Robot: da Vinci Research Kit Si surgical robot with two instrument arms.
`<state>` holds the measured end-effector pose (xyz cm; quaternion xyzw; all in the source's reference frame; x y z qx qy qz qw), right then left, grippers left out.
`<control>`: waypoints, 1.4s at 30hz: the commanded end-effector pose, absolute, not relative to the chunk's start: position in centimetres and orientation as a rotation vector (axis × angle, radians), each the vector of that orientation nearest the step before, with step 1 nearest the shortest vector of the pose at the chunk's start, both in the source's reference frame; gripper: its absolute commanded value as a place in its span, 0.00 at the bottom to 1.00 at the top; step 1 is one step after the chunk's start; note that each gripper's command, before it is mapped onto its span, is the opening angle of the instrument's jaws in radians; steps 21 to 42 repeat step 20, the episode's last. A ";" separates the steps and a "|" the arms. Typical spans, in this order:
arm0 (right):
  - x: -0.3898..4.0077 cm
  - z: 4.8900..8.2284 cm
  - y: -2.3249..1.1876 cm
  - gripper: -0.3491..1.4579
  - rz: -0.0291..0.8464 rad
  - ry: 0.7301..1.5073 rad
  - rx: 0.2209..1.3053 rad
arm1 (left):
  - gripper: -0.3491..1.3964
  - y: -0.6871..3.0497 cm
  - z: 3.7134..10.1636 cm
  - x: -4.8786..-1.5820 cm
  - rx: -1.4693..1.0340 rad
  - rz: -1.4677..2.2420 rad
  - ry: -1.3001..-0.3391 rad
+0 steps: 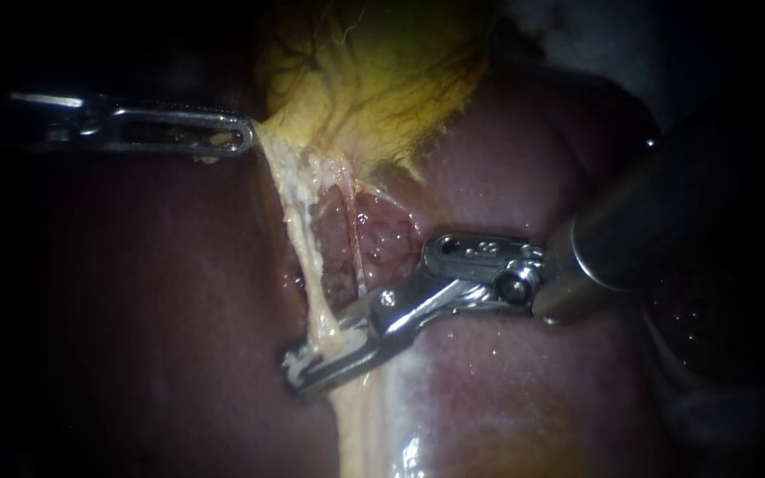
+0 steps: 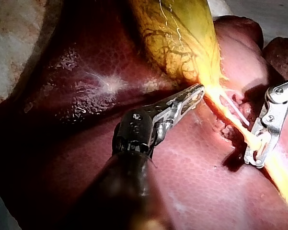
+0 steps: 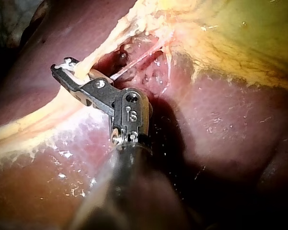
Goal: Clipping first clip left tube
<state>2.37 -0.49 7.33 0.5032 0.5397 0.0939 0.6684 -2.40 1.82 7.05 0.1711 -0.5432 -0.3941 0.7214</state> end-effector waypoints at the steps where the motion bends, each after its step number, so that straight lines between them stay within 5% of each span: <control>1: 2.37 7.33 -0.49 0.08 0.212 1.217 1.135 | 0.00 1.82 7.05 -2.40 0.378 -0.871 -1.200; 4: 2.38 7.33 -0.49 0.00 0.212 1.217 1.135 | 0.00 1.82 7.05 -2.40 0.378 -0.871 -1.200; 42: 2.42 7.33 -0.50 0.00 0.175 1.241 1.105 | 0.00 1.83 7.06 -2.40 0.378 -0.871 -1.200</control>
